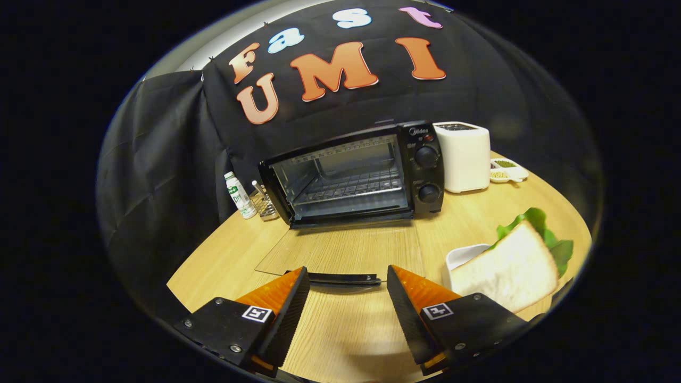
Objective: Open the toaster oven, put the food inside, and close the toaster oven door.
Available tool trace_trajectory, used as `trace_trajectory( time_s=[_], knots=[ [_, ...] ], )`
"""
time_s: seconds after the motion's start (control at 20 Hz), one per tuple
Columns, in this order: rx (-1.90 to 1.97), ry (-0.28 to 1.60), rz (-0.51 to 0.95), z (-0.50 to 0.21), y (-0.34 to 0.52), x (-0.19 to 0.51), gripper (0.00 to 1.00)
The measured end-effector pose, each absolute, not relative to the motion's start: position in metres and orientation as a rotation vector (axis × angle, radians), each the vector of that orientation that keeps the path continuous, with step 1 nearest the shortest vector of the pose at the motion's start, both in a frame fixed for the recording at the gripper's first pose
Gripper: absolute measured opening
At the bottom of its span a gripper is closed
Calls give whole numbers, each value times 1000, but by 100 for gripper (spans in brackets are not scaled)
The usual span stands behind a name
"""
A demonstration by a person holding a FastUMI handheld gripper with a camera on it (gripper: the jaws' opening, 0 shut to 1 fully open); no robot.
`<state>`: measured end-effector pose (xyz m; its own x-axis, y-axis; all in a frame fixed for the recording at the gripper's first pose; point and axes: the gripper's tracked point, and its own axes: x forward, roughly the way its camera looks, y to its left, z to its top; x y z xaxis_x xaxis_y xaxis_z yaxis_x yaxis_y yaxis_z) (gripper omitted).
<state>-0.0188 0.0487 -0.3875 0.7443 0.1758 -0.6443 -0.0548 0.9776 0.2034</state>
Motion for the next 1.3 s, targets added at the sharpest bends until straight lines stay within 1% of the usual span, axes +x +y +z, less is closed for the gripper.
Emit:
trace_trajectory(
  time_s=[0.15,0.3,0.45,0.6,0.8,1.1,1.3],
  knots=[
    [163,681,99,-354,10,-22,87],
    [113,632,12,-327,-46,-16,88],
    [88,650,-51,-322,-91,-17,88],
    [99,696,-96,-334,-120,-17,88],
    [141,788,-103,-359,-136,-22,88],
    [350,917,-37,-396,-127,-34,88],
    [441,970,-18,-409,-123,-37,87]
  ],
)
